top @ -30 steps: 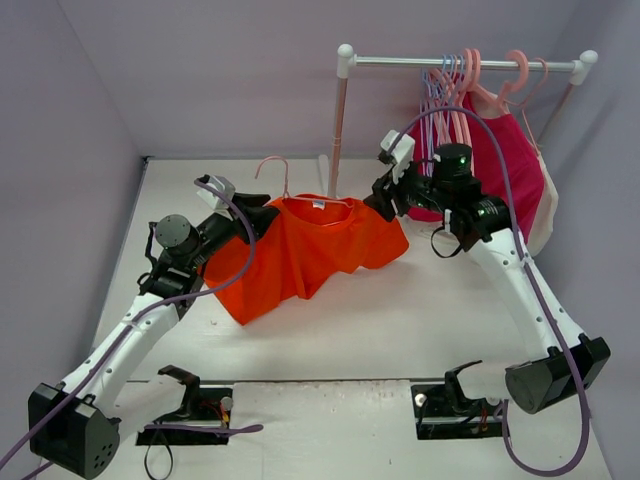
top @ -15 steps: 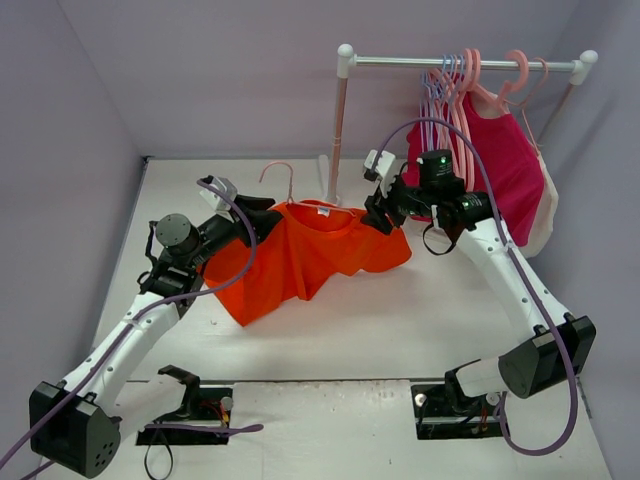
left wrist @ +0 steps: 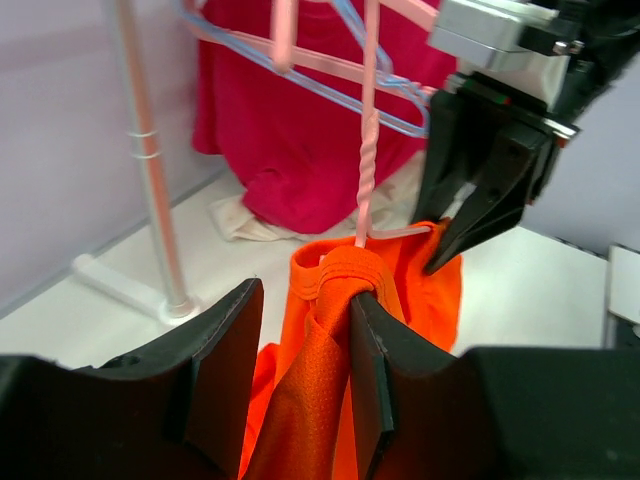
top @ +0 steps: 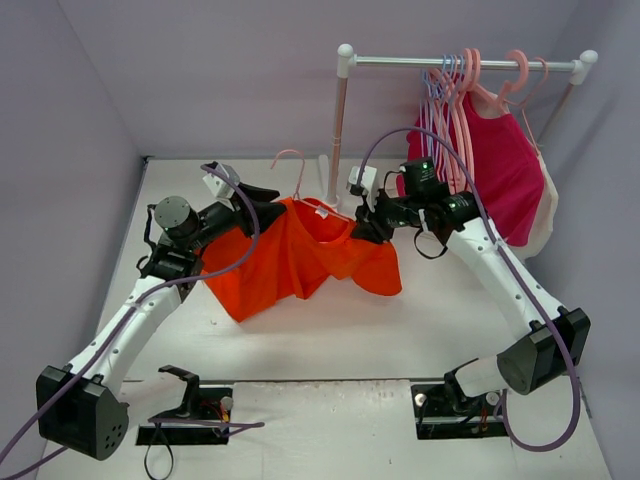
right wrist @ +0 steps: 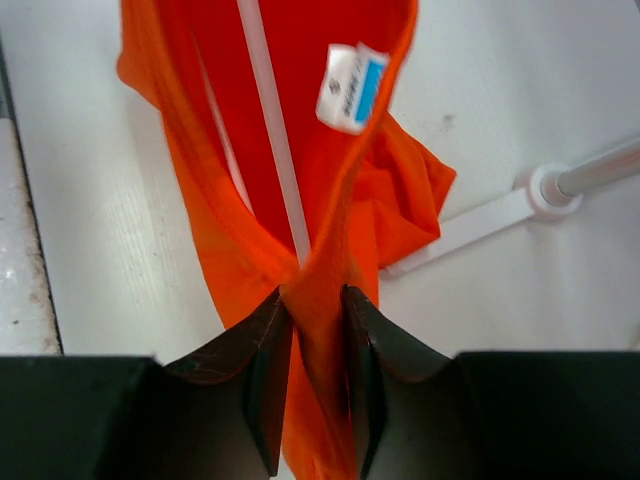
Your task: Place the t-shirt on the hanger
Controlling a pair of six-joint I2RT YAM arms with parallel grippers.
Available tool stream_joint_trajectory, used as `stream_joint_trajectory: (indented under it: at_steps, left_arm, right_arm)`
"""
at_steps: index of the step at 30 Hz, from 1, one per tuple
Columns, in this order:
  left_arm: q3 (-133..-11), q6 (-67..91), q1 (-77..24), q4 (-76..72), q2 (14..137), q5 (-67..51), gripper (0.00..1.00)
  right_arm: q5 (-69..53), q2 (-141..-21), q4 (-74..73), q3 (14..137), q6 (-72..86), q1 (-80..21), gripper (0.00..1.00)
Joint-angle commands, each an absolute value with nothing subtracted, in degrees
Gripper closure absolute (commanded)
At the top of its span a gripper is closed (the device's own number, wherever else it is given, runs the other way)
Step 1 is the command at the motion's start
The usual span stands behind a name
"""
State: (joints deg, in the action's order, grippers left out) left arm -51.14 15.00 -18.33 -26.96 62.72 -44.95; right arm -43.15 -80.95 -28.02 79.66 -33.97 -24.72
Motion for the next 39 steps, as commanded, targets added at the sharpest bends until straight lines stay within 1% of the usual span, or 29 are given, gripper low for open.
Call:
stream_joint_trajectory:
  at_steps: [1, 3, 5, 9, 12, 14, 15, 20, 22, 24, 25, 26, 27, 30, 35, 39]
  left_arm:
    - [-55.98, 15.41, -19.07, -31.35, 62.99, -51.97, 1.00]
    - [-56.54, 15.88, -19.07, -31.34, 63.29, -53.30, 1.00]
    - [-56.83, 16.08, -19.07, -31.38, 63.46, -53.89, 1.00]
    - [-57.13, 16.17, -19.07, -31.33, 63.09, -54.31, 1.00]
    - [-57.13, 16.08, -19.07, -30.94, 62.93, -54.39, 1.00]
    - [-57.04, 16.00, -18.98, -30.52, 62.91, -54.91, 1.00]
    - [-57.04, 16.00, -18.98, -30.45, 62.98, -55.12, 1.00]
    - [-57.24, 15.34, -18.64, -29.37, 63.11, -55.80, 0.99]
    - [-57.75, 14.66, -17.85, -27.76, 62.92, -55.73, 0.91]
    - [-58.03, 14.14, -16.23, -27.13, 62.74, -55.72, 0.86]
    - [-58.40, 13.91, -15.61, -26.44, 62.57, -55.70, 0.80]
    - [-59.18, 12.88, -14.96, -24.74, 62.49, -55.35, 0.66]
    - [-59.72, 12.09, -13.90, -23.65, 62.40, -54.94, 0.60]
    - [-62.63, 8.99, -12.93, -18.66, 62.35, -53.08, 0.49]
    - [-66.72, 5.26, -11.86, -12.28, 63.01, -49.90, 0.36]
    - [-71.26, -2.43, -11.08, -1.35, 62.58, -39.94, 0.33]
  right_arm:
    - [-47.90, -79.98, -24.58, 82.06, -32.26, -26.37, 0.74]
    - [-47.99, -79.89, -24.52, 82.36, -32.31, -26.37, 0.72]
    - [-47.99, -79.98, -24.57, 82.76, -32.30, -26.37, 0.73]
    - [-48.34, -80.61, -24.61, 82.94, -32.23, -26.37, 0.85]
    - [-48.34, -80.68, -24.61, 82.39, -32.01, -26.37, 0.86]
    - [-48.52, -80.29, -24.70, 82.09, -31.82, -26.37, 0.97]
    - [-48.57, -80.09, -24.70, 82.04, -31.71, -26.37, 0.99]
    - [-48.42, -78.82, -24.70, 82.96, -30.85, -26.37, 1.00]
    - [-48.35, -78.21, -24.70, 83.79, -30.37, -26.37, 1.00]
    - [-48.51, -77.77, -24.70, 84.78, -29.60, -26.37, 1.00]
    - [-48.53, -77.59, -24.70, 85.72, -29.26, -26.36, 1.00]
    - [-48.78, -77.25, -24.78, 86.24, -29.08, -26.28, 1.00]
    - [-48.86, -77.16, -24.70, 86.68, -28.81, -26.28, 1.00]
    - [-48.99, -77.04, -24.70, 88.57, -27.56, -26.28, 1.00]
    - [-47.90, -77.26, -24.70, 89.83, -26.37, -26.28, 1.00]
    - [-47.46, -77.26, -24.70, 90.70, -25.93, -26.10, 1.00]
